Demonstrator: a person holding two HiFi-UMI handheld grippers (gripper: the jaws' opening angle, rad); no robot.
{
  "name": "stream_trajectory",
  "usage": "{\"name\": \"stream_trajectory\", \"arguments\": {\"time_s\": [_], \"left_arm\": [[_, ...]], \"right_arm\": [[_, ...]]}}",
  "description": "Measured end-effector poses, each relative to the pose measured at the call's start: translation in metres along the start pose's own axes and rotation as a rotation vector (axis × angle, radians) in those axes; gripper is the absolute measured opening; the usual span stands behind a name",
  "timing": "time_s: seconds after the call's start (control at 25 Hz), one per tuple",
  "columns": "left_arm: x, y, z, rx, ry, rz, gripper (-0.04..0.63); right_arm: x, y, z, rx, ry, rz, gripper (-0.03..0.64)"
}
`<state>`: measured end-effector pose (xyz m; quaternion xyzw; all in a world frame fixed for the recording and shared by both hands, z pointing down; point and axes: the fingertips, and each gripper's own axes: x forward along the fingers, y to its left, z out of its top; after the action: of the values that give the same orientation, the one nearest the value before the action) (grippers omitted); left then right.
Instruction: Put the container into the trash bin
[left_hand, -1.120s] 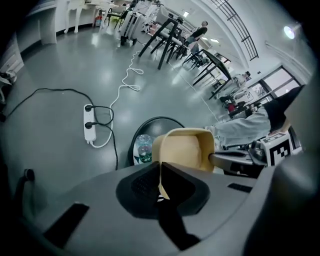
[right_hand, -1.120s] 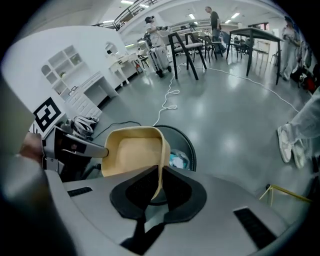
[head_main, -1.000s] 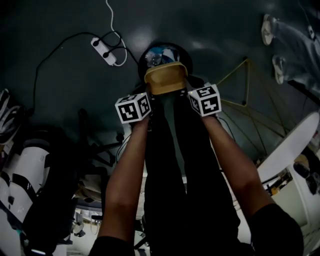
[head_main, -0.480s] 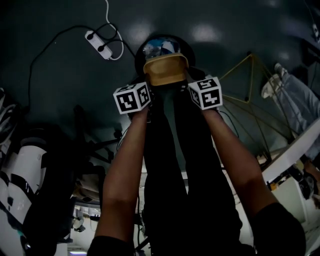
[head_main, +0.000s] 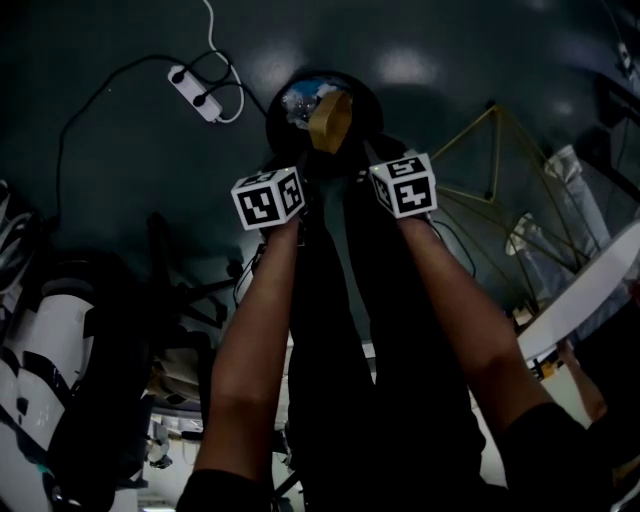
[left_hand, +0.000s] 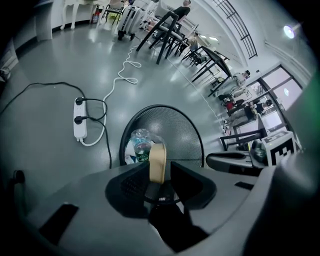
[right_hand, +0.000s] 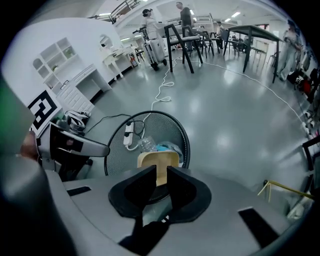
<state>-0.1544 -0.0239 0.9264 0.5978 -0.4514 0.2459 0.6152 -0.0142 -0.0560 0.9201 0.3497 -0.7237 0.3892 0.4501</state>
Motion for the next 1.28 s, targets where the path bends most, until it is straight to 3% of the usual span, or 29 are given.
{"name": "stream_trajectory", "arguments": {"time_s": [0.32,0.6,0.84,1.0,1.12,1.28], "left_arm": [[-0.028,-0.032,0.011,0.044,-0.016,-0.036,0.064],[-0.087,-0.072,0.047,0.122,-0.071,-0.05,0.003],[-0.16,-0.129,0.071,0.216,-0.115,-0.091,0.003],[-0.222,-0.168,0.11,0.239,-0.207,-0.13,0.003],[-0.266,-0.194,0.148,0.264,-0.287,-0.165,0.003],[-0.326,-0.233,0.156,0.365,-0.332,-0.212,0.003]], "right_arm": [[-0.029,0.022,0.02,-0.032,-0.021,0.044,0.072],[-0.092,0.058,0.084,-0.096,-0.104,0.124,0.069],[-0.176,0.085,0.133,-0.156,-0.187,0.15,0.057],[-0.246,0.1,0.175,-0.191,-0.275,0.183,0.051],[-0.294,0.112,0.207,-0.214,-0.358,0.241,0.048],[-0.358,0.144,0.22,-0.278,-0.443,0.316,0.048]]}}
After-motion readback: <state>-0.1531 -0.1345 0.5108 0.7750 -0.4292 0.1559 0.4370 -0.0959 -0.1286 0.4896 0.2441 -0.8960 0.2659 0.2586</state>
